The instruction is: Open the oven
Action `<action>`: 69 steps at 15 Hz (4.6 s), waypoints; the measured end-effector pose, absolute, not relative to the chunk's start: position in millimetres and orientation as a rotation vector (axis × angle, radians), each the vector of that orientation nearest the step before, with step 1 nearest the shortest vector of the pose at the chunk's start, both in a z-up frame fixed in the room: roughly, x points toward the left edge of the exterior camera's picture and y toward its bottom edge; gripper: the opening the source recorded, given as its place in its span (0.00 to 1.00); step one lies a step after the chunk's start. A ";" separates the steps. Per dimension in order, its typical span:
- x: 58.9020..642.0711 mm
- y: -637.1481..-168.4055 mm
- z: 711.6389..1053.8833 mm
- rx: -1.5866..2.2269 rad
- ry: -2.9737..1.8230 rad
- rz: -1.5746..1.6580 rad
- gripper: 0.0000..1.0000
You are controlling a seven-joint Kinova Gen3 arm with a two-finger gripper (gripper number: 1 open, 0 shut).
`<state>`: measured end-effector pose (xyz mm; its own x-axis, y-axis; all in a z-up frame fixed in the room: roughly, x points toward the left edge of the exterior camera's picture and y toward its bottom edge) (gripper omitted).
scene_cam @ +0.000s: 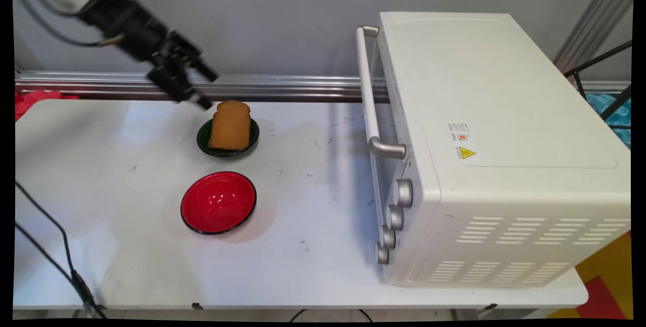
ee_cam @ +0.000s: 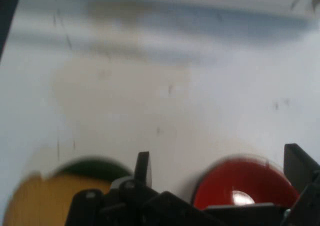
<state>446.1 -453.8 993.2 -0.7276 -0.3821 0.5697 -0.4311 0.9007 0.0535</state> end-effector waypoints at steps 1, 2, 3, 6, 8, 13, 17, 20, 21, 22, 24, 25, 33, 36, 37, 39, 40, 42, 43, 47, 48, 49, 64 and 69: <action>435.1 -460.1 998.6 0.573 -2.456 0.116 1.00; 424.4 -465.9 1003.9 0.565 -2.444 0.122 1.00; 412.1 -472.4 1010.3 0.555 -2.430 0.129 1.00; 376.5 -490.7 1028.1 0.523 -2.391 0.142 1.00; 358.8 -499.3 1036.1 0.505 -2.374 0.141 1.00; 323.9 -515.7 1050.0 0.473 -2.338 0.131 1.00; 305.3 -524.8 1055.0 0.447 -2.332 0.113 1.00; 294.6 -531.0 1055.0 0.431 -2.340 0.094 1.00; 292.3 -532.5 1054.5 0.427 -2.342 0.089 1.00; 290.4 -533.9 1054.0 0.424 -2.344 0.085 1.00; 286.1 -537.4 1053.2 0.419 -2.345 0.077 1.00; 283.3 -539.6 1052.8 0.415 -2.343 0.073 0.00; 261.9 -554.0 1041.1 0.380 -2.343 0.037 0.00; 248.7 -559.6 1033.2 0.377 -2.336 0.028 0.00; 245.8 -560.9 1031.5 0.377 -2.334 0.027 0.00; 236.8 -565.8 1025.6 0.376 -2.330 0.033 0.00; 232.7 -568.4 1021.4 0.376 -2.331 0.038 0.00; 226.9 -572.5 1013.3 0.376 -2.338 0.045 0.00; 224.4 -574.4 1009.1 0.374 -2.343 0.049 0.00; 220.1 -579.2 998.5 0.364 -2.364 0.063 0.00; 219.3 -580.3 995.9 0.363 -2.369 0.067 0.00; 218.4 -581.6 993.0 0.361 -2.375 0.071 0.00; 256.2 -578.2 971.5 0.320 -2.516 0.078 0.00; 285.8 -573.1 957.4 0.312 -2.579 0.057 0.00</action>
